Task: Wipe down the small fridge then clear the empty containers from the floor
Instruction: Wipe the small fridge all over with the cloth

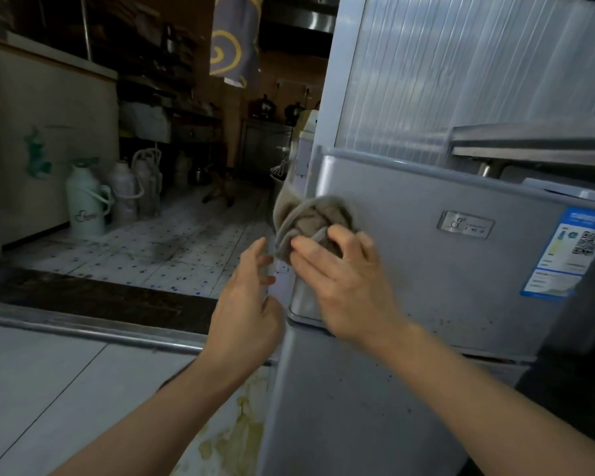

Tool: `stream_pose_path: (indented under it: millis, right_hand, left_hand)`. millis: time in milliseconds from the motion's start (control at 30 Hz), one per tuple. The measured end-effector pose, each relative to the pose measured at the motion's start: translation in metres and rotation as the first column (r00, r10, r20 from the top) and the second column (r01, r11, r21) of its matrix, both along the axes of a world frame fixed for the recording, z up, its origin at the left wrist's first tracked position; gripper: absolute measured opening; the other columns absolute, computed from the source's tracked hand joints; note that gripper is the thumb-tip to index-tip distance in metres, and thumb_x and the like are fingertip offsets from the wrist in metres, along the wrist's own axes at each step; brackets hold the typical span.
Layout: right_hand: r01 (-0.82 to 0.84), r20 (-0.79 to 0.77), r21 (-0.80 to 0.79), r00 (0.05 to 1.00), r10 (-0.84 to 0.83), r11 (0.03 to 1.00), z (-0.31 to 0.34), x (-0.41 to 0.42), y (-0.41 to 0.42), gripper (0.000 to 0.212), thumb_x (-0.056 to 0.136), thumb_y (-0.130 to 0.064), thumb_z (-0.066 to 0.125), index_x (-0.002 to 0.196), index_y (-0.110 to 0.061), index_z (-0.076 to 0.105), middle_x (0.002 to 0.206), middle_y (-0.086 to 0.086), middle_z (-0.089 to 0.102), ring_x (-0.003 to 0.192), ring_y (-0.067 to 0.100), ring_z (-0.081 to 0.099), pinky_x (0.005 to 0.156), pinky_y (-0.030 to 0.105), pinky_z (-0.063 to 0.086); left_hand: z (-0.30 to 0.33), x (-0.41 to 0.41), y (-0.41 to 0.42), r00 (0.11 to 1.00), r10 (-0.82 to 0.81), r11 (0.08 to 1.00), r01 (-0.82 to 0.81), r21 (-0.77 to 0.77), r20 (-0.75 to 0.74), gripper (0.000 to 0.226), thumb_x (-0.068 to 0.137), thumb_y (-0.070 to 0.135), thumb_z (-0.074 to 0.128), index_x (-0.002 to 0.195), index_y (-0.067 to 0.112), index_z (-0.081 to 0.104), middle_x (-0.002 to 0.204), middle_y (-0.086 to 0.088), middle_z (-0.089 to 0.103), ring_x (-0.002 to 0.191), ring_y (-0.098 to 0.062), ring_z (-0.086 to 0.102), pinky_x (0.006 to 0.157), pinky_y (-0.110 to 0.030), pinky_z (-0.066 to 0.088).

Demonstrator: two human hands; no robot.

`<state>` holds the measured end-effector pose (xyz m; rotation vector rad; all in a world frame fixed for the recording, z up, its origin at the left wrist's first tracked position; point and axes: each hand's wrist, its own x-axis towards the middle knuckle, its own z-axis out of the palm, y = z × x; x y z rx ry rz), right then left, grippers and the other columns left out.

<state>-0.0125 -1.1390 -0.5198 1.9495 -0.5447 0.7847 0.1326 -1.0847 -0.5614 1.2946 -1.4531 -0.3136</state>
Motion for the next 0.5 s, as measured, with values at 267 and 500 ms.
stream_pose_path:
  millis: [267,500]
  right_hand:
    - [0.082,-0.313,0.038,0.947,-0.066,0.996,-0.048,-0.027,0.012,0.052,0.077,-0.018,0.037,0.123,-0.019,0.06,0.129,-0.004,0.058,0.109,0.028,0.041,0.091,0.039,0.032]
    - [0.114,0.158,-0.086,0.982,-0.1,0.99,0.029,-0.06,-0.007,0.059,0.075,-0.008,0.048,0.133,-0.019,0.048,0.139,-0.005,0.043,0.11,0.027,0.039,0.102,0.042,0.029]
  left_hand:
    - [-0.001,0.002,0.008,0.998,0.031,0.999,-0.032,0.013,0.056,0.073,0.085,0.001,0.051,0.144,0.03,0.021,0.139,0.009,0.041,0.124,-0.01,0.044,0.097,-0.04,0.047]
    - [0.004,-0.018,0.0,0.995,-0.005,1.0,0.005,0.001,0.095,0.069,0.088,0.004,0.049,0.144,0.033,0.021,0.142,0.016,0.036,0.119,0.001,0.039,0.095,-0.028,0.043]
